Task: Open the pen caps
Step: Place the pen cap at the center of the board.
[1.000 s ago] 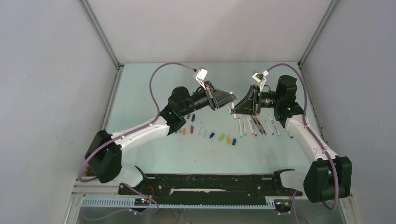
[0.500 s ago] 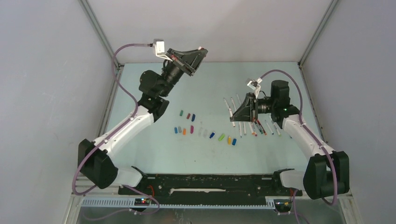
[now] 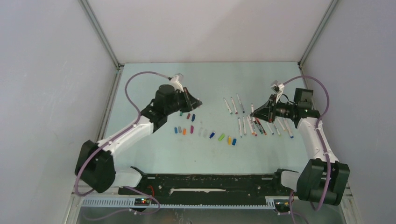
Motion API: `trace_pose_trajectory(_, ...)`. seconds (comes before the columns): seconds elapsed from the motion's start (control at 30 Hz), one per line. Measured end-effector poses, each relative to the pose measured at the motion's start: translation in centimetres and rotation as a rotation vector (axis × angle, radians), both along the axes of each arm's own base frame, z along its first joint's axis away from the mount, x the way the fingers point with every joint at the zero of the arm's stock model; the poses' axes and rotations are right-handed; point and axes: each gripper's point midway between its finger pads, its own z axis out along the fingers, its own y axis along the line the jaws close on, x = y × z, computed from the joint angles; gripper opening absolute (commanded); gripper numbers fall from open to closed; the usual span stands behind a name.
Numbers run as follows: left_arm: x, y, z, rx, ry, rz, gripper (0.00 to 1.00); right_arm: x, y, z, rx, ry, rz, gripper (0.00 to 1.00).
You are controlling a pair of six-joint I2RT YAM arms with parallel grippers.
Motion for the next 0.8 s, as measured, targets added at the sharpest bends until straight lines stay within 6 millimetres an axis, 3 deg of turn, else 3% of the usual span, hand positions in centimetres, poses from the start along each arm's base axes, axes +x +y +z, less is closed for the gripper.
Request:
trace_pose_trajectory(0.1,-0.2,0.0,-5.5,0.101,0.145,0.003,0.0,0.3,-1.0,-0.3,-0.012,0.003,-0.036,0.0)
trace_pose_trajectory(0.3,-1.0,-0.3,-13.3,0.293,0.328,-0.005,0.0,0.5,-1.9,-0.7,-0.022,0.004,-0.062,0.0)
trace_pose_trajectory(0.53,-0.3,-1.2,-16.1,0.452,0.381,0.0,0.0,0.6,-2.1,-1.4,-0.021,0.026,-0.062,0.0)
trace_pose_trajectory(0.8,1.7,-0.3,-18.1,0.605,0.411,0.056,0.01,0.4,-2.0,-1.5,-0.014,0.036,-0.055,0.0)
